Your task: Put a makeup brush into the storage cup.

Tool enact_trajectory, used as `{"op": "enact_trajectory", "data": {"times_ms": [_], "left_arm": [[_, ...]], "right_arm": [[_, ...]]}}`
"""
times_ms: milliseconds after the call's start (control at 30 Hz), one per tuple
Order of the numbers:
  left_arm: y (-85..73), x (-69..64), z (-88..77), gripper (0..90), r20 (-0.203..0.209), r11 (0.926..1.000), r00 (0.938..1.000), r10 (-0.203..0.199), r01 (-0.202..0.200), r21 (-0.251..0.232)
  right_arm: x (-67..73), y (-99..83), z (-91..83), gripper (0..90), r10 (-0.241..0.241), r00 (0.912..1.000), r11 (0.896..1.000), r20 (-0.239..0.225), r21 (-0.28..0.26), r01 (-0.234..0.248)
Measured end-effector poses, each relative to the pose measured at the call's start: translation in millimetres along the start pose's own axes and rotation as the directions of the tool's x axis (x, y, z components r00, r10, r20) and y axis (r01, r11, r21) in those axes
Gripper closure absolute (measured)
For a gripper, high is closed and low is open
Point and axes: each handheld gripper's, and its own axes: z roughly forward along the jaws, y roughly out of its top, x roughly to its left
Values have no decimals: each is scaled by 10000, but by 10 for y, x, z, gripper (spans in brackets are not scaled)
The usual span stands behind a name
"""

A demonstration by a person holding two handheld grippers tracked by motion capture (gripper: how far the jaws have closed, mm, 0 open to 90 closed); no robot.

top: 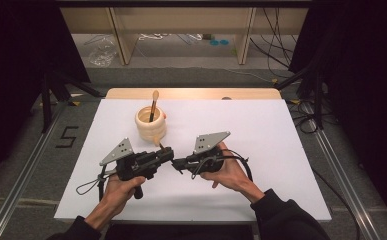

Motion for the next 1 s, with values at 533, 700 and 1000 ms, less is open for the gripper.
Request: {"op": "enact_trajectory", "data": {"times_ms": [533,700,1000], "left_arm": [[-12,-16,8,825,55,9999,9999,132,-132,-4],[-17,-20,10,827,9,9999,9999,167,-167,43],[7,65,-44,828,-661,9995,9973,321,-315,100]], "right_arm": [[11,10,13,857,125,9997,9997,-192,-204,-129],[8,12,14,834,113,9998,9999,-172,-74,-114],[-31,-11,-45,576,395,9971,9991,656,145,-406]]}}
